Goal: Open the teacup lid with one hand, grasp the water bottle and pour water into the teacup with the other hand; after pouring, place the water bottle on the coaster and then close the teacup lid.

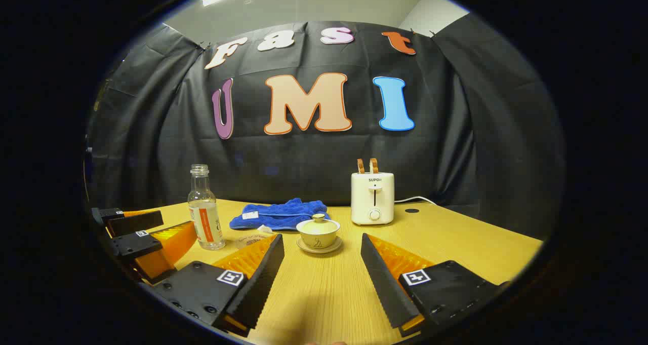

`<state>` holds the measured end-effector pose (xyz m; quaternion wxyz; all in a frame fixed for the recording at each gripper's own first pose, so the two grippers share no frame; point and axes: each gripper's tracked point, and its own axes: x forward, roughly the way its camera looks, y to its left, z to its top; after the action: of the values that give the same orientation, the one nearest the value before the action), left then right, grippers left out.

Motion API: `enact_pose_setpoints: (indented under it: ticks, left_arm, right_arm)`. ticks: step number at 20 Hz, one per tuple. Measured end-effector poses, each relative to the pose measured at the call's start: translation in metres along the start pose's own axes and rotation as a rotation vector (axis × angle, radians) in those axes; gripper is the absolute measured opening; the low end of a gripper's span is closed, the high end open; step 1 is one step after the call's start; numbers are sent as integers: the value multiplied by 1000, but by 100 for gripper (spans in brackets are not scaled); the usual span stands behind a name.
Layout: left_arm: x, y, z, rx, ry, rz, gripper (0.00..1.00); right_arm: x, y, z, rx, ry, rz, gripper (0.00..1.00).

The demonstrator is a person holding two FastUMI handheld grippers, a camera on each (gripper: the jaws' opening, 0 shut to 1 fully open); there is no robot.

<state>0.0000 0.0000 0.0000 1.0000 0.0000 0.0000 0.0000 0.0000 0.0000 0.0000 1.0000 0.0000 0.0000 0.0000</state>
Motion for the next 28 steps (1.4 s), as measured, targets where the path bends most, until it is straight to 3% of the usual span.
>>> enact_pose_setpoints:
  ticks: [21, 24, 28]
  left_arm:
    - [1, -2, 1, -2, 1, -8, 95]
    - [0, -1, 2, 1, -3, -8, 95]
    - [1, -2, 1, -1, -2, -8, 94]
  right_arm:
    - [2, 1, -3, -2, -3, 24, 96]
    - [29, 1, -4, -1, 2, 22, 96]
    - [108, 13, -6, 1, 11, 72, 96]
